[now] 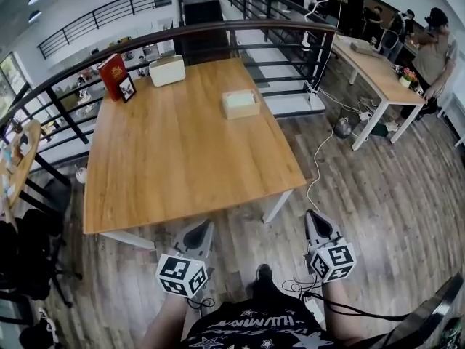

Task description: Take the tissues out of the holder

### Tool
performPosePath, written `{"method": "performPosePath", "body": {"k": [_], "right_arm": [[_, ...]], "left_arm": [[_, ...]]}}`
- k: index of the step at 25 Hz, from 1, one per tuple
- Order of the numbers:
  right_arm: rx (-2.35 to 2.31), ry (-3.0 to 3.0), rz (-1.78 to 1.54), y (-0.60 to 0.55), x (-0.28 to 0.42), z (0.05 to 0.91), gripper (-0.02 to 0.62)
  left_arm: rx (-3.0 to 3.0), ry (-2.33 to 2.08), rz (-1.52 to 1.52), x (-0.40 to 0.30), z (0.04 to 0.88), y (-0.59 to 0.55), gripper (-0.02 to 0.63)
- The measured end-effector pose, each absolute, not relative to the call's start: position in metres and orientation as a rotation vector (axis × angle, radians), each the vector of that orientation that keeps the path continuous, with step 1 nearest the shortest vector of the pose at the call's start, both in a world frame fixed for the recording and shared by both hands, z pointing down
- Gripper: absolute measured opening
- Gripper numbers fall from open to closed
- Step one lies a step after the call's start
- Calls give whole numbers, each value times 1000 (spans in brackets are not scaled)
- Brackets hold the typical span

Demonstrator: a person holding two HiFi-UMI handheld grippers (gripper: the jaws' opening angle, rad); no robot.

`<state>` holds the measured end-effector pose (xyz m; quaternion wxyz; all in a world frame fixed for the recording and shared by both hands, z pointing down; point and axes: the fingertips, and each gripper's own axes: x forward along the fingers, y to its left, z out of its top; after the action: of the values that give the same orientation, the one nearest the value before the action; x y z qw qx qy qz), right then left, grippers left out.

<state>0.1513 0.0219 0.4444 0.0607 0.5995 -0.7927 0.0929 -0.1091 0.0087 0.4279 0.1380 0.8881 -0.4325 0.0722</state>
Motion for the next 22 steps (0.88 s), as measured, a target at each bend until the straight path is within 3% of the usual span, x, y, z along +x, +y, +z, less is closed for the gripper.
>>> {"method": "performPosePath", "body": {"k": [22], "right_arm": [[1564,-2614,205,-135,245,432,18]], "left_arm": [[2535,-1538,236,-2,401,-118,14]]}}
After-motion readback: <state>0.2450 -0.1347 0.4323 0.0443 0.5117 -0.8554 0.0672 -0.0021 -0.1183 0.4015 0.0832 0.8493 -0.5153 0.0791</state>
